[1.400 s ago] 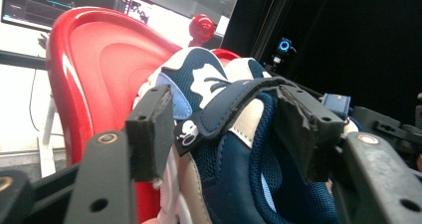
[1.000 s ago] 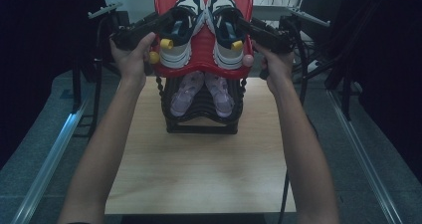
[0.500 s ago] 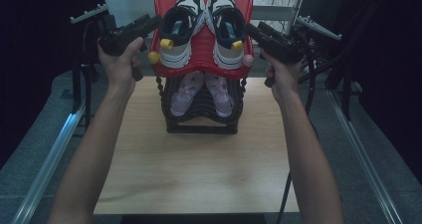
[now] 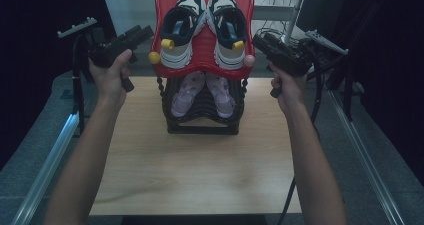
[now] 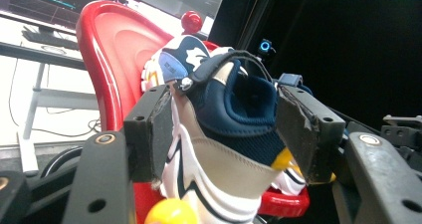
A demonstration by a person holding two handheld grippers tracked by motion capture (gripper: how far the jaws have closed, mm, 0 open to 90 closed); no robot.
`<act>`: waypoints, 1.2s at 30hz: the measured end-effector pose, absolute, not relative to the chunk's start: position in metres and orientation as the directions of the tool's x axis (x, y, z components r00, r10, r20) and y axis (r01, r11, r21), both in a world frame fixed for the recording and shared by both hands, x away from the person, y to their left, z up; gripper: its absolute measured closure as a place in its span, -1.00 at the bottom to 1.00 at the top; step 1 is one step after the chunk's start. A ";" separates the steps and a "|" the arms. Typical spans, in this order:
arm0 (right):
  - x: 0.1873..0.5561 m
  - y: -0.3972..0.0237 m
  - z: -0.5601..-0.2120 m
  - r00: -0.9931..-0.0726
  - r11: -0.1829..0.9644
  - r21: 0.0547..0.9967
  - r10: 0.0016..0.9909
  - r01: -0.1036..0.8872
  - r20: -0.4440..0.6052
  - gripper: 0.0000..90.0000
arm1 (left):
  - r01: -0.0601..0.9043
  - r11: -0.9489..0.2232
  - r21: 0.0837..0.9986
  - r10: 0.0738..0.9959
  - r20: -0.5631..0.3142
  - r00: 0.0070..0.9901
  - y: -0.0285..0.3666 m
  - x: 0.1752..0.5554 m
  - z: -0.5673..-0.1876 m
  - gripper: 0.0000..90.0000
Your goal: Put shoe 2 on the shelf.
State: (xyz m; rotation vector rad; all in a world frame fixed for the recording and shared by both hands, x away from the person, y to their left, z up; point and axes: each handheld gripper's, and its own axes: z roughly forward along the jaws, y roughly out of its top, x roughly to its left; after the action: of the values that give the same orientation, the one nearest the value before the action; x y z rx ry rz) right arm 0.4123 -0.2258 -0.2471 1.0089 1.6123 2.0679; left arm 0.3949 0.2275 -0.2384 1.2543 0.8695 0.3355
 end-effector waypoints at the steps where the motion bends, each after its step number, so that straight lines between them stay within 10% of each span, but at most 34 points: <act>1: 0.411 -0.227 -0.249 -0.696 -0.305 0.939 0.639 0.161 0.327 -0.13 | 0.229 0.311 0.922 0.657 -0.383 0.649 0.228 0.393 -0.240 -0.12; 36: 0.374 -0.248 -0.385 -0.679 -0.292 0.920 0.622 0.262 0.391 -0.13 | 0.329 0.293 0.898 0.675 -0.438 0.594 0.265 0.346 -0.366 -0.10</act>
State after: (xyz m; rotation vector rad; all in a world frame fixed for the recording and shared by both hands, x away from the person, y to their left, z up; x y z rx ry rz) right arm 0.3742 -0.2476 -0.3851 1.1063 1.6909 2.0613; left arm 0.3456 0.2652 -0.3656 1.3045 0.9707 0.2866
